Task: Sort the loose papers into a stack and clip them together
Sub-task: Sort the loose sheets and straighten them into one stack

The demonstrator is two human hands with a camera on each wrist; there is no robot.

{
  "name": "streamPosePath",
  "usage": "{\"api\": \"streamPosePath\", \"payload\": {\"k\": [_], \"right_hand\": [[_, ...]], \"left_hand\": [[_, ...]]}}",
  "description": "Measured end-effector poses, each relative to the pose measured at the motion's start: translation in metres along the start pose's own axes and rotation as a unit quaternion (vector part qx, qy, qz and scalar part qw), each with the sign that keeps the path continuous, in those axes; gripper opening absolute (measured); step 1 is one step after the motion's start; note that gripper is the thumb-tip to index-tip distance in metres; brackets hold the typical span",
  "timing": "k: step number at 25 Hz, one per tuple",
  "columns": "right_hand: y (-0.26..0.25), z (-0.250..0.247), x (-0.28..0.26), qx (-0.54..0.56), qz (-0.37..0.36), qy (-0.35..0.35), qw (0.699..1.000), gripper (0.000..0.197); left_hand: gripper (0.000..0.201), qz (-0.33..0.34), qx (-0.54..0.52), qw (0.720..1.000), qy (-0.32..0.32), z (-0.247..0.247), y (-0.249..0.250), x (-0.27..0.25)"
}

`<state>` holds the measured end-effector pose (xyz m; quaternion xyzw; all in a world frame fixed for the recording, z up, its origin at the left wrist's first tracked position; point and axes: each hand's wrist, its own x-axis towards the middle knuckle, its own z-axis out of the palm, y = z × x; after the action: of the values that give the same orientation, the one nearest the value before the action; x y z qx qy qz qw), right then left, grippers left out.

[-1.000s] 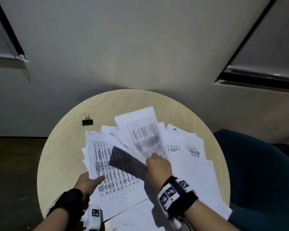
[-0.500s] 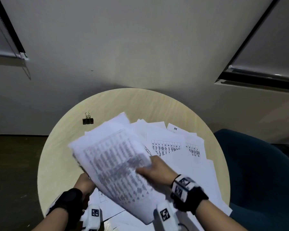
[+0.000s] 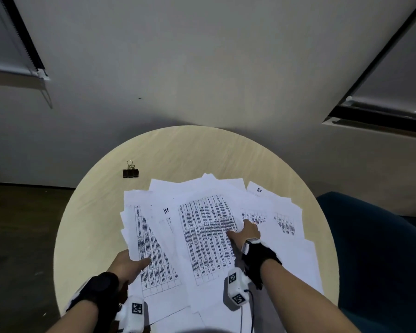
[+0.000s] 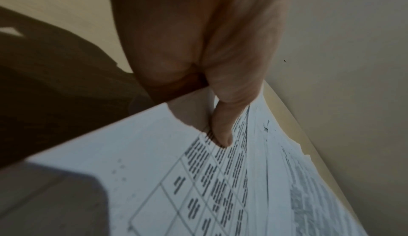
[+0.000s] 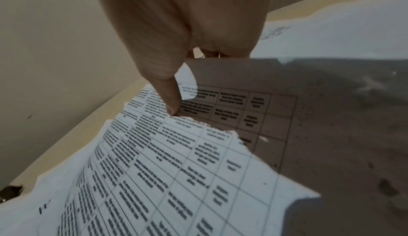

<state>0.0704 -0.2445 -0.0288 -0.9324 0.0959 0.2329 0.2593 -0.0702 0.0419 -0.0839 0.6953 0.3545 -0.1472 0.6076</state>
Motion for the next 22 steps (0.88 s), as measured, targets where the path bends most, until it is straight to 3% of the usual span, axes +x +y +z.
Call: {"api": "streamPosePath", "payload": {"k": [2,4,8,9,11,12,14,16,19,20,22], "right_hand": [[0.0,0.011,0.002,0.01,0.03,0.007,0.999,0.078],[0.0,0.02,0.001,0.024,0.018,-0.015,0.999,0.086],[-0.001,0.042,-0.024,-0.03,-0.076,-0.093,0.992,0.064],[0.001,0.049,-0.03,-0.009,-0.092,-0.109,0.99,0.061],[0.014,0.054,-0.042,0.089,-0.087,-0.084,0.989,0.054],[0.026,0.052,-0.043,0.13,-0.077,-0.029,0.988,0.049],[0.061,0.037,-0.042,0.147,-0.023,0.111,0.983,0.051],[0.106,0.015,-0.046,0.134,0.1,0.191,0.967,0.075],[0.155,-0.009,-0.066,0.118,0.326,0.147,0.926,0.114],[0.161,-0.01,-0.072,0.102,0.352,0.12,0.923,0.12],[0.164,-0.003,-0.078,0.065,0.317,0.098,0.941,0.122]], "left_hand": [[0.042,-0.027,-0.006,0.999,-0.02,0.002,0.009,-0.004],[0.037,-0.066,-0.001,0.997,-0.031,0.007,0.022,-0.015],[0.046,-0.02,0.009,1.0,-0.021,0.018,0.029,-0.012],[0.036,-0.001,0.015,1.0,-0.01,0.016,0.027,-0.009],[0.02,-0.01,0.003,1.0,0.001,0.014,0.019,0.004],[0.026,-0.016,0.0,1.0,0.008,0.011,0.019,0.005],[0.035,-0.021,-0.004,1.0,0.015,0.007,0.019,0.002],[0.035,-0.035,0.001,0.999,0.015,0.0,0.014,0.004],[0.033,-0.028,0.043,0.999,0.002,-0.008,0.005,0.006],[0.035,-0.027,0.071,0.997,-0.003,-0.007,0.004,0.005],[0.038,-0.015,0.108,0.994,0.0,-0.002,0.004,0.003]]}}
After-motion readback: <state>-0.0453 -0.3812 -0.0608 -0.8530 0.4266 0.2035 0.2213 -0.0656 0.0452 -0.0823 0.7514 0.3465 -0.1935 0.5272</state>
